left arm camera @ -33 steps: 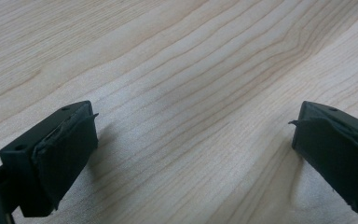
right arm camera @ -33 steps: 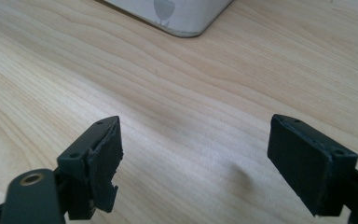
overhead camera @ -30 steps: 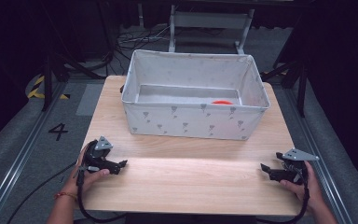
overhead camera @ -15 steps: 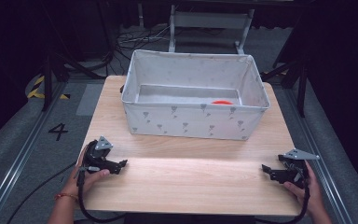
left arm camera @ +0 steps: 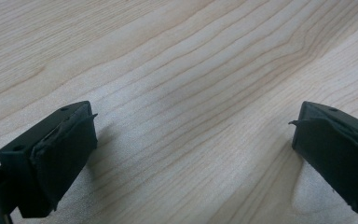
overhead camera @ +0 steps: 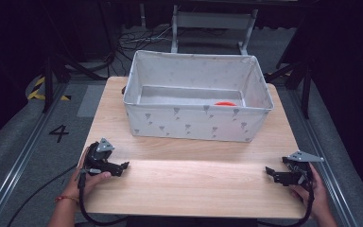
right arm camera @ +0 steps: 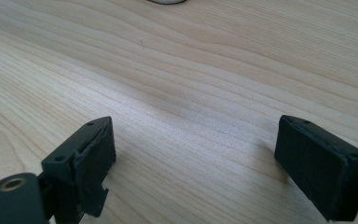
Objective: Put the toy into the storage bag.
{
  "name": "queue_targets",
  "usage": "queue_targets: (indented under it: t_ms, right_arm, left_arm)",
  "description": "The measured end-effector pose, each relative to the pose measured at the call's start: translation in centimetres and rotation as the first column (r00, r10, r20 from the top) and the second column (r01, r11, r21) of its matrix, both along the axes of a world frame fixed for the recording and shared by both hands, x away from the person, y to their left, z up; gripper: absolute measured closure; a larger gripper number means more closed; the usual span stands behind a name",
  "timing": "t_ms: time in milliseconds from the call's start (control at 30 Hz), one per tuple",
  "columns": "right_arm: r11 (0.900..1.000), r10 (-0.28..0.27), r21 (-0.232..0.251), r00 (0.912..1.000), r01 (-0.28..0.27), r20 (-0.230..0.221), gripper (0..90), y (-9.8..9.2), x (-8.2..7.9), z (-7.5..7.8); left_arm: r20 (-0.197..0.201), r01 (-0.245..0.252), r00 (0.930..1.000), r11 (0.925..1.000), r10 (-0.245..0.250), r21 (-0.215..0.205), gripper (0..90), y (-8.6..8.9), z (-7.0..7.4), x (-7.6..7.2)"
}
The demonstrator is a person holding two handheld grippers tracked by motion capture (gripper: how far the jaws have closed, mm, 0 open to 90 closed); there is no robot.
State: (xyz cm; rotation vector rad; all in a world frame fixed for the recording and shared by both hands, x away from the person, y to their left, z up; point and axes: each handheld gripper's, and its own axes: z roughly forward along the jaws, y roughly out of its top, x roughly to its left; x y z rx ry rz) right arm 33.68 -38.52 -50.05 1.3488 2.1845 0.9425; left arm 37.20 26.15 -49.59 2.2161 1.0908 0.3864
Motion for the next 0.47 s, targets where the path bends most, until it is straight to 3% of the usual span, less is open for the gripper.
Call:
queue_targets:
  t_ms: [467]
  right_arm:
    - [1.000, 0.000, 0.000, 1.0000, 0.000, 0.000, 12.5, 0.00, 0.00, 0.00]
  left_arm:
    - [-0.003, -0.013, 0.9999, 0.9999, 0.013, -0.006, 0.1, -0.08, -0.03, 0.12]
